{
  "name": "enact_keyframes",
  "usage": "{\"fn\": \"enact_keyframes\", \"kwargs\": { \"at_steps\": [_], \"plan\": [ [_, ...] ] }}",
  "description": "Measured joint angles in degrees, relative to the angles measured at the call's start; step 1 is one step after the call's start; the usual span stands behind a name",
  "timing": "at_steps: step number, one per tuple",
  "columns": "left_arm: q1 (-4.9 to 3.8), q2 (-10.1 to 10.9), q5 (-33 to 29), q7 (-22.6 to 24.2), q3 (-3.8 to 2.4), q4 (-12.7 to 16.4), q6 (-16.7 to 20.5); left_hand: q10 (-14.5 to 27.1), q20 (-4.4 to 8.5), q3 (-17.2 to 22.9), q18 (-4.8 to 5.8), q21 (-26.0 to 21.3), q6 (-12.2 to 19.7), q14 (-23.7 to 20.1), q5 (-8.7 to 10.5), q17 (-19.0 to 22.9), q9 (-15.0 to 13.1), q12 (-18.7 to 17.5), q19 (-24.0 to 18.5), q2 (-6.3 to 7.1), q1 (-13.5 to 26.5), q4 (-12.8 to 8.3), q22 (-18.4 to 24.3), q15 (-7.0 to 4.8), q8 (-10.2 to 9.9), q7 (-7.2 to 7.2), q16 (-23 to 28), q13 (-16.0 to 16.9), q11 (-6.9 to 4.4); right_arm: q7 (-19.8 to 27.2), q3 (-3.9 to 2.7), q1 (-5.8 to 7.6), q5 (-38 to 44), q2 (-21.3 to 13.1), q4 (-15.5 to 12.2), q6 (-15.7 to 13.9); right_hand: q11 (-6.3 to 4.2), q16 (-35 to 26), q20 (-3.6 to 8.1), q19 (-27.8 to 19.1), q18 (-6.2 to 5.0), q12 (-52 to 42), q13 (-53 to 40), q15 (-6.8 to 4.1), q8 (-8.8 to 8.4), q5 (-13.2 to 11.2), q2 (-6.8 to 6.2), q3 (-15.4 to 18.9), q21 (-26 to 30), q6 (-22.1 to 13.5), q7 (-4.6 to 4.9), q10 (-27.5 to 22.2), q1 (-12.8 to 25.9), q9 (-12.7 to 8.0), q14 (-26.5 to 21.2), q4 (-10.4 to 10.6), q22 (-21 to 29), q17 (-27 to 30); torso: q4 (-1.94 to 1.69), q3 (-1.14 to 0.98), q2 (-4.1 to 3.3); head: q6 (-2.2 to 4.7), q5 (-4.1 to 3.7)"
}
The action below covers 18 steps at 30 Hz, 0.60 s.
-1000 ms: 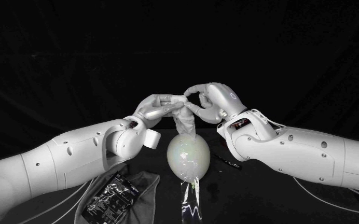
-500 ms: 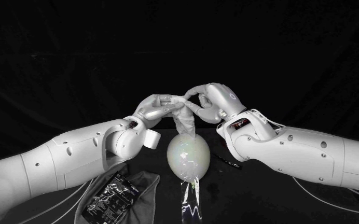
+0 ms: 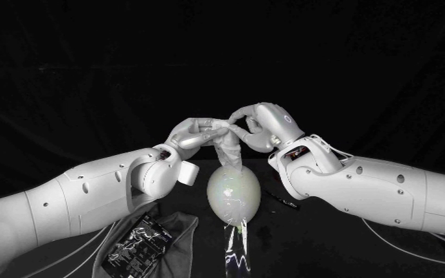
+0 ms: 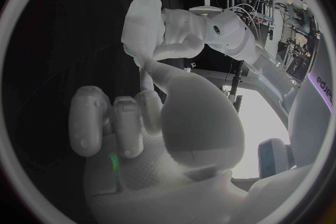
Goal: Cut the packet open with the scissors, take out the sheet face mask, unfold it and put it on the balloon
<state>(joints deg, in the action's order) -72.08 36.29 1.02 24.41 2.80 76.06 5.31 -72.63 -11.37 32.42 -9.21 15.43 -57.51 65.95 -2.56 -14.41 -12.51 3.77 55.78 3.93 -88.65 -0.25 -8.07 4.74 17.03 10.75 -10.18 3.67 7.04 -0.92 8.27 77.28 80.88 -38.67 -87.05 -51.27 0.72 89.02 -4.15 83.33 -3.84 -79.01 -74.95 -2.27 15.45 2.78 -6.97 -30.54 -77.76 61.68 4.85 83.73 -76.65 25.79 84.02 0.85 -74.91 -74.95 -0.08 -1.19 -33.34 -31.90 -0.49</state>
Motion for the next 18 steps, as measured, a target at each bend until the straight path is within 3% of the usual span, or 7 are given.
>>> {"fn": "enact_keyframes", "kwargs": {
  "at_steps": [2, 7, 16, 18],
  "plan": [
    [0.00, 0.0, 0.0, -0.1, 0.00, 0.0, 0.0, 0.0, 0.00, 0.0, 0.00, 0.0, 0.0, 0.0, 0.00, 0.0, 0.0, 0.0, 0.0, 0.00, 0.0, 0.0, 0.0, 0.00, 0.0, 0.00, 0.0, 0.0, 0.00, 0.0, 0.00, 0.00, 0.0, 0.0, 0.0, 0.0, -0.11, 0.4, 0.36, 0.3, 0.81, -1.5, 0.0, -0.18, 0.54, 0.0, 0.00, -0.1, -0.9, 0.3, -0.35, 0.1, 0.0, 0.2, -0.1, -0.1, 0.0, 0.0, 0.00, 0.00, 0.00, -0.02, 0.02],
    [0.01, 0.0, 0.0, -0.2, 0.02, 0.1, 0.0, 0.0, 0.00, -0.2, 0.01, 0.0, 0.0, 0.0, 0.00, -0.1, 0.0, 0.0, 0.0, -0.09, -0.1, -0.2, 0.0, 0.01, -0.1, 0.00, 0.0, 0.0, 0.00, -0.2, -0.01, -0.01, 0.0, 0.1, -0.1, -0.2, -0.61, 0.8, 0.66, 0.5, 0.83, -3.3, 0.0, -0.62, 2.29, 0.0, 0.31, -0.6, -3.0, 1.1, -0.86, 0.2, 0.3, 1.4, 0.0, -0.6, 0.0, 0.0, 0.00, 0.01, 0.00, -0.04, 0.03],
    [-0.02, 0.0, 0.4, -0.2, 0.00, 0.2, -0.1, 0.0, 0.00, -0.2, 0.01, 0.0, 0.0, 0.0, 0.05, -0.1, 0.0, -0.1, 0.0, -0.16, -0.2, -0.2, 0.0, 0.02, 0.1, -0.01, 0.0, 0.0, -0.01, -0.5, 0.03, -0.13, 0.0, -0.2, -0.9, -1.0, -0.75, 0.8, 1.09, 0.7, 0.83, -4.3, 0.1, -1.03, 4.08, -0.1, 0.89, -1.1, -4.1, 1.3, -0.86, 0.3, 0.4, 3.0, 0.0, -0.4, 0.0, 0.0, 0.00, 0.00, 0.00, -0.04, -0.04],
    [-0.04, 0.0, 0.5, -0.2, -0.01, 0.2, -0.1, 0.0, 0.00, -0.2, 0.01, 0.0, 0.0, 0.0, 0.06, -0.1, 0.0, -0.1, 0.0, -0.16, -0.2, -0.2, 0.0, 0.02, 0.1, -0.01, 0.0, 0.0, -0.01, -0.6, 0.03, -0.15, -0.1, -0.4, -1.2, -1.3, -0.93, 0.8, 1.10, 0.7, 1.41, -4.3, 0.1, -1.03, 4.39, -0.2, 1.03, -1.2, -4.1, 1.3, -0.86, 0.1, 0.6, 3.0, 0.0, -0.5, 0.0, 0.0, 0.02, 0.01, 0.01, -0.08, -0.05]
  ]
}}
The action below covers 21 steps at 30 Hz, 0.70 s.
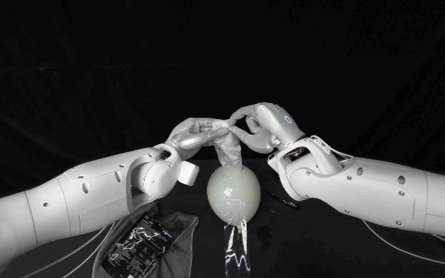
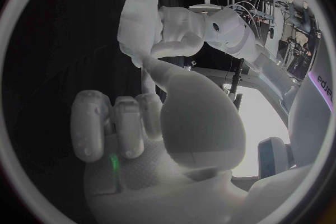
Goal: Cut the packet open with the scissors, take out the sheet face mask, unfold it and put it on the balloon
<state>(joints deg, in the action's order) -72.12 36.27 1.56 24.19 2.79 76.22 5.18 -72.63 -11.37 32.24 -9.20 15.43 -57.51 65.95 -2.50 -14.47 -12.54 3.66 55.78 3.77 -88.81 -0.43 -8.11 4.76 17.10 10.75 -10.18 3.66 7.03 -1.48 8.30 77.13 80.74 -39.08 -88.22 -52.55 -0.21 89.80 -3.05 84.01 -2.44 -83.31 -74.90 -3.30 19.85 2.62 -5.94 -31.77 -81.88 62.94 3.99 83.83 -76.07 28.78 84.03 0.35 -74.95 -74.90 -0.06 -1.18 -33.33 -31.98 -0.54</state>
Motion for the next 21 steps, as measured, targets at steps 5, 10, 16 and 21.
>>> {"fn": "enact_keyframes", "kwargs": {
  "at_steps": [5, 10, 16, 21],
  "plan": [
    [-0.01, 0.0, 0.4, 0.0, 0.00, -0.1, -0.1, 0.0, 0.00, 0.2, 0.00, 0.0, 0.0, 0.0, 0.08, -0.1, 0.0, 0.0, 0.0, 0.00, 0.0, -0.2, 0.0, 0.00, 0.0, 0.00, 0.0, 0.0, 0.00, 0.0, 0.00, -0.03, -0.6, -0.5, -0.5, -0.6, -0.20, 0.0, 0.01, 0.0, 0.03, -0.2, 0.0, 0.00, 0.37, -0.1, 0.30, -0.2, 0.0, -0.2, -0.21, 0.2, 0.3, 0.0, 0.0, 0.1, 0.0, 0.0, 0.01, 0.00, 0.05, -0.03, -0.05],
    [-0.02, 0.0, 1.1, 0.0, 0.08, -0.1, -0.1, 0.0, 0.00, 0.2, 0.00, 0.0, 0.0, 0.1, 0.12, -0.1, 0.0, -0.1, 0.0, 0.00, 0.0, -0.2, 0.0, 0.09, 0.0, 0.00, 0.0, 0.0, 0.00, 0.0, -0.15, -0.03, -1.8, -0.8, -0.7, -1.2, -0.20, 0.0, 0.01, 0.0, 0.04, -0.3, 0.0, 0.00, 0.59, -0.2, 0.39, -0.4, 0.0, -0.3, -0.29, 0.2, 0.4, 0.0, 0.0, 0.0, 0.0, 0.0, 0.01, 0.00, 0.06, -0.04, -0.04],
    [-0.02, 0.0, 2.7, 0.0, 0.16, -0.1, -0.2, -0.1, 0.00, 0.2, 0.01, 0.3, 0.0, 0.3, -0.06, -0.1, 0.0, -0.1, 0.0, 0.00, 0.0, -0.2, -0.1, -0.11, 0.0, 0.00, 0.0, 0.0, -0.09, 0.0, -0.47, 0.43, -4.1, -1.3, -0.9, -1.6, -0.20, -0.1, 0.08, -0.1, 0.04, -0.3, 0.0, -0.19, 1.02, -0.2, 0.46, -0.4, 0.0, -0.5, -0.30, 0.2, 0.5, 0.0, -0.2, 0.0, 0.0, -0.1, 0.01, 0.01, 0.05, 0.10, -0.08],
    [-0.02, 0.1, 3.8, 0.0, 0.20, -0.1, -0.2, -0.1, 0.00, 0.0, 0.01, 0.3, 0.0, 0.4, -0.06, -0.1, 0.0, 0.1, 0.0, 0.01, 0.0, -0.3, -0.1, -0.03, 0.0, 0.00, 0.0, 0.0, -0.09, 0.0, -0.62, 0.81, -5.9, -1.6, -1.0, -1.8, -0.20, 0.0, 0.07, -0.1, 0.04, -0.3, -0.1, -0.19, 1.24, 0.0, 0.46, -0.6, -0.3, -0.8, -0.44, 0.2, 0.5, 0.0, -0.2, -0.2, 0.0, 0.0, 0.02, 0.02, 0.03, 0.16, -0.16]
  ]
}}
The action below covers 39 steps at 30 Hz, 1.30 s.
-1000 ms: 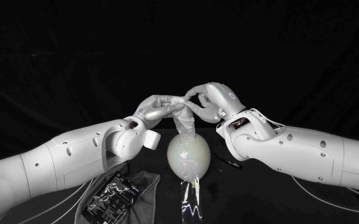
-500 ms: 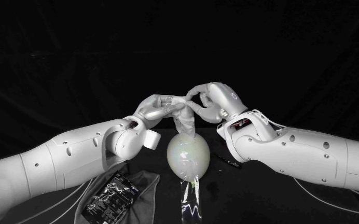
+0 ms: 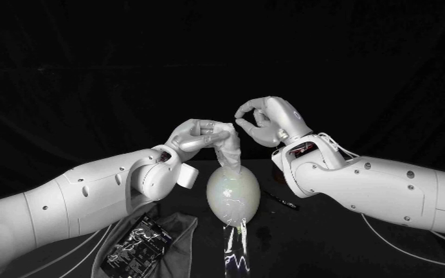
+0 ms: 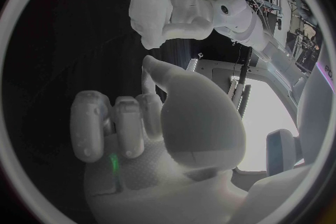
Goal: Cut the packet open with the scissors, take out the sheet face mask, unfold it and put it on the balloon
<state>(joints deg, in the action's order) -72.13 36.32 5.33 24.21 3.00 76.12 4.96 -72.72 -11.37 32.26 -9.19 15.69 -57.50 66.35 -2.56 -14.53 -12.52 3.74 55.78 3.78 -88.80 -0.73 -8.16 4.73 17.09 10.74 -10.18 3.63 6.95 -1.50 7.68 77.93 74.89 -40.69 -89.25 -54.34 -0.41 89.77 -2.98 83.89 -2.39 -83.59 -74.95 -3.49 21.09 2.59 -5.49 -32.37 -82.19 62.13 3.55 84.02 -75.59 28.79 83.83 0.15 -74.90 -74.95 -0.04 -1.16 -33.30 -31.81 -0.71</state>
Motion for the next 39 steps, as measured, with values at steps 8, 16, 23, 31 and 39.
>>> {"fn": "enact_keyframes", "kwargs": {
  "at_steps": [8, 16, 23, 31, 39],
  "plan": [
    [0.01, 0.0, 1.0, 0.0, 0.03, 0.0, 0.0, 0.0, 0.00, 0.0, 0.01, 0.0, 0.0, 0.0, 0.00, 0.0, 0.0, 0.0, 0.0, 0.01, 0.0, 0.0, 0.0, 0.01, 0.0, 0.00, 0.0, 0.0, 0.00, 0.6, -0.08, 0.38, -2.3, -0.7, -0.2, 1.5, 0.05, 0.0, -0.01, 0.0, 0.00, 3.0, 0.0, 0.00, 0.01, 0.1, -0.38, -0.6, 2.4, -3.6, 0.67, 0.0, 0.8, 3.0, 0.0, 0.0, 0.0, 0.0, -0.01, 0.00, -0.01, 0.01, -0.02],
    [0.01, 0.1, 1.2, 0.0, 0.04, 0.1, 0.0, 0.0, 0.01, 0.1, 0.28, 0.0, 0.0, -0.2, 0.01, 0.0, 0.0, 0.0, -0.4, 0.02, 0.0, -0.4, 0.0, -0.21, 0.0, 0.00, 0.0, 0.0, 0.00, 1.6, 0.14, 0.25, -2.2, -1.2, -0.8, 6.2, 2.48, 0.0, -0.83, -0.8, 0.01, 5.3, 0.0, 1.65, -5.42, 0.4, -3.86, 2.8, 4.3, -8.2, 3.74, 0.0, 4.6, 0.8, 0.2, 2.3, 0.0, 0.0, -0.01, 0.01, -0.05, -0.02, -0.02],
    [0.01, 0.2, 1.2, 0.0, 0.04, 0.2, -0.1, 0.5, -0.75, -1.5, -0.31, -0.1, 0.6, -1.6, -0.12, -0.1, 0.0, 0.1, -1.6, 1.55, 2.3, -1.2, 0.2, 0.49, -0.7, 0.63, 0.9, 0.1, 0.48, 1.7, 0.26, -0.13, -0.3, -1.4, -1.0, 8.0, 2.74, 0.0, -1.27, -0.8, 0.02, 5.6, 0.0, 2.07, -6.15, 0.4, -4.10, 3.6, 4.7, -8.2, 3.74, -0.1, 4.8, 0.3, 0.2, 2.6, 0.0, 0.0, -0.01, 0.00, -0.05, -0.03, -0.02],
    [0.01, 0.3, 1.1, -0.3, 0.05, 0.3, -0.5, 1.7, -0.99, -0.9, -0.33, -0.5, 1.2, -2.3, -0.11, -0.3, 0.5, 0.0, -2.5, 2.54, 1.6, -3.2, 0.5, 0.82, -1.6, 1.05, 1.5, 0.1, 0.84, 1.5, 0.29, -0.33, 1.3, -1.5, -1.0, 8.1, 2.88, -0.2, -1.27, -0.8, 0.02, 5.8, 0.0, 2.07, -6.38, 0.4, -4.33, 3.6, 4.7, -8.4, 3.92, 0.0, 4.6, 0.0, 0.2, 2.6, 0.0, 0.0, 0.02, -0.03, -0.05, -0.05, -0.01],
    [0.01, 0.4, 1.1, -0.9, 0.05, 0.4, -0.8, 2.2, -0.51, 2.4, -0.31, 0.2, 1.5, -2.4, -0.10, -0.6, 1.1, -0.1, -3.0, 2.12, 0.1, -7.0, 0.1, 0.93, -2.5, 1.25, 1.8, 0.0, 1.35, 1.6, 0.30, -0.38, 2.1, -1.6, -1.3, 7.5, 2.88, -0.4, -1.48, -0.6, 0.02, 5.8, 0.0, 2.07, -6.38, 0.4, -4.55, 3.6, 4.4, -8.2, 3.72, 0.0, 4.3, -0.2, 0.2, 2.6, 0.0, 0.0, 0.00, -0.02, -0.04, -0.08, 0.04]
  ]
}}
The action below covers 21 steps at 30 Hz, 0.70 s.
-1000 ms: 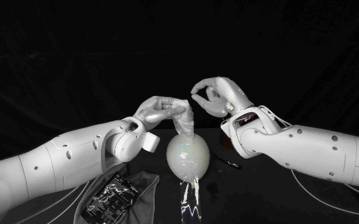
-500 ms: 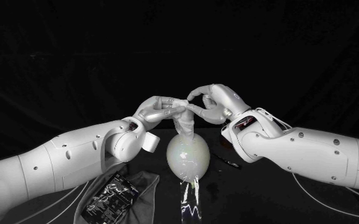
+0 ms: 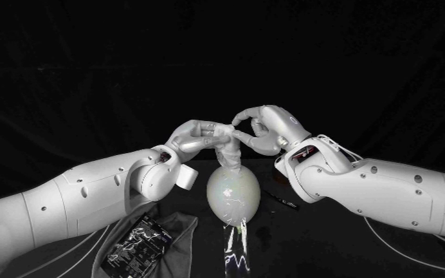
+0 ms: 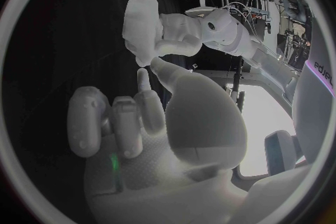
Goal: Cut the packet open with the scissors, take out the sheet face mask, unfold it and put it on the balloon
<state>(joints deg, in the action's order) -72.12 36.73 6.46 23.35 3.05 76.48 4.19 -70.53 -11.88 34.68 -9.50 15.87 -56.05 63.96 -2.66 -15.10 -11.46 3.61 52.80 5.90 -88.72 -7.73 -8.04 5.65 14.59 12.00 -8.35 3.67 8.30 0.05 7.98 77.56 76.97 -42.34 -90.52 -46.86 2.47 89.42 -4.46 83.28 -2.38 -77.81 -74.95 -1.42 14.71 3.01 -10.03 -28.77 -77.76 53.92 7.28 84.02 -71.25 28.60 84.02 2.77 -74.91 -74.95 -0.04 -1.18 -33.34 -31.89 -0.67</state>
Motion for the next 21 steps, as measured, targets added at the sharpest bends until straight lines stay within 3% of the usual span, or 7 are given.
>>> {"fn": "enact_keyframes", "kwargs": {
  "at_steps": [11, 16, 21],
  "plan": [
    [0.00, 0.2, 0.0, -0.8, 0.01, 0.1, -0.7, 0.0, 0.96, 3.9, 0.04, 2.4, 0.0, 0.4, 0.03, -0.6, 0.5, -0.3, 0.1, -0.47, -0.5, -2.8, -1.2, -0.08, -0.7, 0.00, 0.0, 0.0, 0.01, 0.0, 0.00, -0.04, 1.1, -0.1, -0.2, -0.8, -0.01, -0.1, 0.00, 0.0, 0.00, 0.0, 0.0, 0.00, -0.32, 0.0, -0.08, 0.4, 0.0, 0.2, 0.18, 0.0, -0.5, -0.2, 0.0, 0.1, 0.0, 0.1, 0.00, 0.01, 0.02, 0.07, 0.01],
    [0.00, 0.2, -0.1, -0.9, 0.02, 0.1, -1.0, 0.0, 1.07, 4.6, 0.16, 3.5, -0.5, 1.2, 0.03, -1.0, 0.6, 0.1, 0.2, -1.50, 0.4, -2.6, -1.9, -0.53, -0.7, 0.03, -0.1, -0.1, 0.01, -0.4, 0.08, -0.31, 1.9, 0.0, -0.2, -0.5, -0.01, -0.2, 0.00, 0.0, 0.01, 0.0, 0.0, 0.00, -0.32, 0.0, -0.08, 0.4, 0.0, 0.5, -0.01, 0.0, -0.5, -0.3, 0.0, 0.1, 0.0, 0.0, 0.00, 0.01, 0.02, -0.02, 0.01],
    [0.00, 0.2, -0.3, -1.0, 0.02, 0.1, -1.1, -0.5, 1.25, 3.1, 0.20, 4.4, -1.7, 2.0, 0.04, -1.4, 0.5, 0.1, 0.0, -2.16, 2.7, -0.9, -2.4, -0.92, -0.7, -0.42, -0.4, -0.1, -0.54, -0.9, 0.13, -0.57, 2.8, 0.2, -0.2, 0.1, -0.01, -0.1, 0.01, 0.0, 0.00, 0.0, 0.0, 0.00, -0.55, 0.0, -0.30, 0.6, 0.0, 0.7, 0.14, 0.0, -0.8, -0.4, 0.0, 0.2, 0.0, 0.0, -0.01, 0.01, 0.02, -0.10, 0.06]
  ]
}}
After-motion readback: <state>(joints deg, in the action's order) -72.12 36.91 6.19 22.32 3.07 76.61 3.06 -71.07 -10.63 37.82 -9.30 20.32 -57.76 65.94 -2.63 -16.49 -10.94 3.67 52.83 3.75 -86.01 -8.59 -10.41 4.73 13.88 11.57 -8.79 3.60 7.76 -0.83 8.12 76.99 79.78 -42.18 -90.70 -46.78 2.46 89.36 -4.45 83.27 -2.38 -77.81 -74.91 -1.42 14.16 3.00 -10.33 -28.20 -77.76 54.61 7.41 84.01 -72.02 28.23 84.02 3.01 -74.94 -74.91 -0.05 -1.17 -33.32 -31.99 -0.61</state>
